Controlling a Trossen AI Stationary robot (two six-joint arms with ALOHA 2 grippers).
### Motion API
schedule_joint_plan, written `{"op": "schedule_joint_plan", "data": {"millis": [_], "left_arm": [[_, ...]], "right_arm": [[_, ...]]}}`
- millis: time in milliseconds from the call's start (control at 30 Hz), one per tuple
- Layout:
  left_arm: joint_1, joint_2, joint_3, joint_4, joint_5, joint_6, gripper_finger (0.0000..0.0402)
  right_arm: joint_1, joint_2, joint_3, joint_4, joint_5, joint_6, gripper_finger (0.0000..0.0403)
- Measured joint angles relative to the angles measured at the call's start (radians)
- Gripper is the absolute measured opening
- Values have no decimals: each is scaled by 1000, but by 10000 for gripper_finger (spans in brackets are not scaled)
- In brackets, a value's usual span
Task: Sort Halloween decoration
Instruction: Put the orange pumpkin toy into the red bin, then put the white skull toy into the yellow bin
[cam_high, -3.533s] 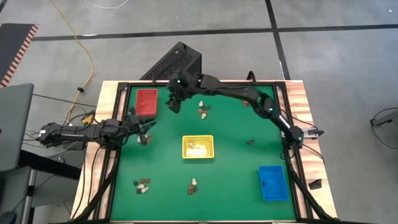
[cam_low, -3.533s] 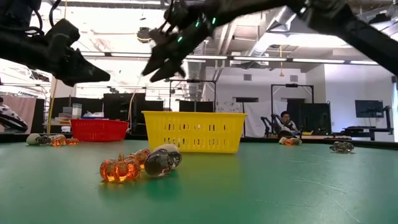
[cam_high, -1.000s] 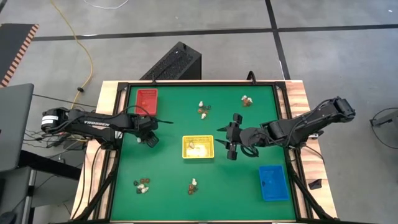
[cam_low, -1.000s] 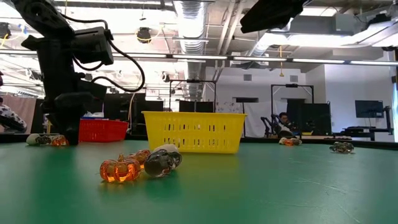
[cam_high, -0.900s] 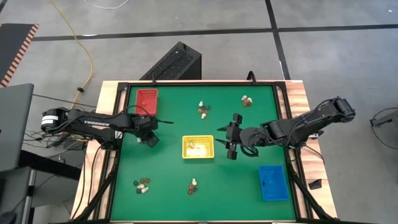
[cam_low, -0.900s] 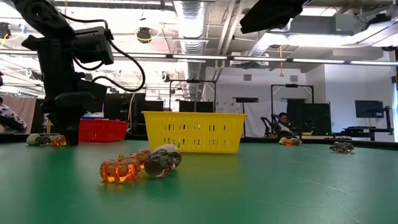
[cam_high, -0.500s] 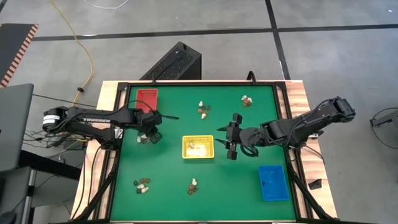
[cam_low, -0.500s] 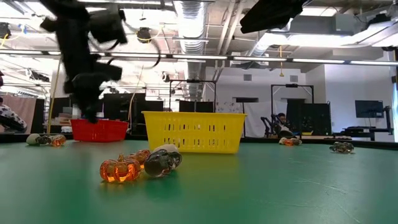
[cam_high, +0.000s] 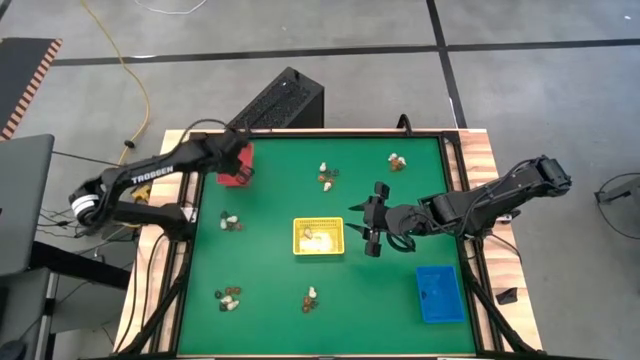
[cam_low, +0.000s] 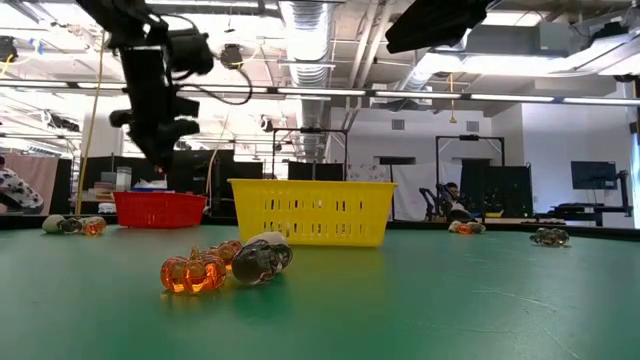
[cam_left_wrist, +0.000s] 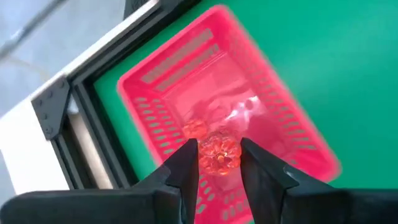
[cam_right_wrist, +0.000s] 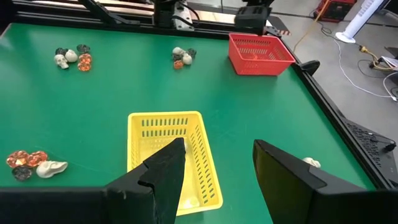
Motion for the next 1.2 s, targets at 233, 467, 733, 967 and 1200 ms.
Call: {"op": "schedule_joint_plan", "data": {"millis": [233,467,733,967,1200], "left_arm": [[91,-1,0,16,91,82,165],[83,-32,29,-75,218,92,207],[-229,-140,-2,-231,515,-29,208],[-633,-130,-76,-211,387,-123,208],[-972,-60,-114,-93,501,-224,208]], "right_arm": [[-11,0,0,-4,0,-11,218],[-14,0,0,-26,0,-7,218],[-8,0,0,-26,0,-1,218],[-8,0,0,-24,0,20,218],[-8,0,0,-25,0,26,218]]}}
